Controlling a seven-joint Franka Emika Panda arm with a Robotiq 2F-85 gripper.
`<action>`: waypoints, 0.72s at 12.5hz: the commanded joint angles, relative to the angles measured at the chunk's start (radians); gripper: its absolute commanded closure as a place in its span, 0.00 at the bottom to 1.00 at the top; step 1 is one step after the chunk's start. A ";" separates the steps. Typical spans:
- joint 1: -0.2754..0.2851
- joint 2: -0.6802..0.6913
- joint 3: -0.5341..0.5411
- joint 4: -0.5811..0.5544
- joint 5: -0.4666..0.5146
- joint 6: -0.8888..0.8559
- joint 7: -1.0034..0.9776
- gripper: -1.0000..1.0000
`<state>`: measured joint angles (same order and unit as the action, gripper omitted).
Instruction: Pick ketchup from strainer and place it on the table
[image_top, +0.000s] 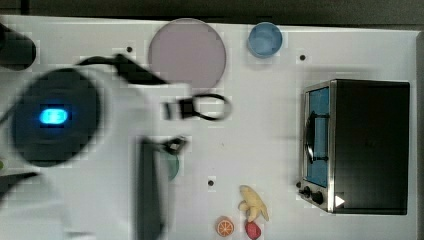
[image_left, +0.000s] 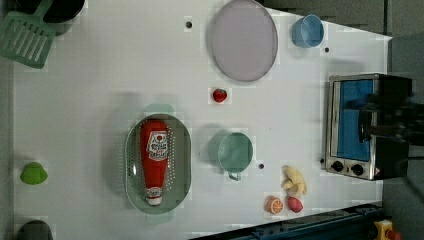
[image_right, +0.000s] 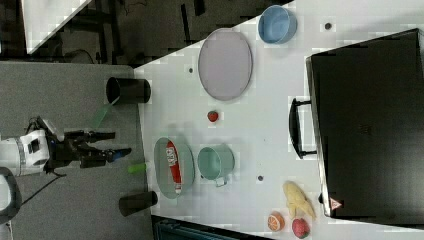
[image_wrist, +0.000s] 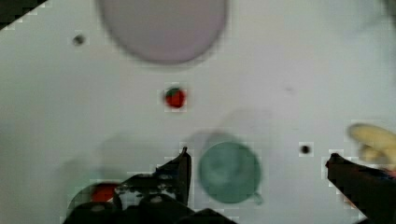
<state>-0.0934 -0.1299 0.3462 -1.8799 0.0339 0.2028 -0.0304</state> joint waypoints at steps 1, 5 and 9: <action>0.052 0.057 0.147 -0.016 0.010 0.050 0.018 0.00; 0.062 0.168 0.311 -0.031 0.006 0.142 0.030 0.00; 0.077 0.291 0.390 -0.102 -0.079 0.326 0.064 0.00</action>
<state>0.0069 0.1306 0.7446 -1.9658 -0.0459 0.5249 -0.0246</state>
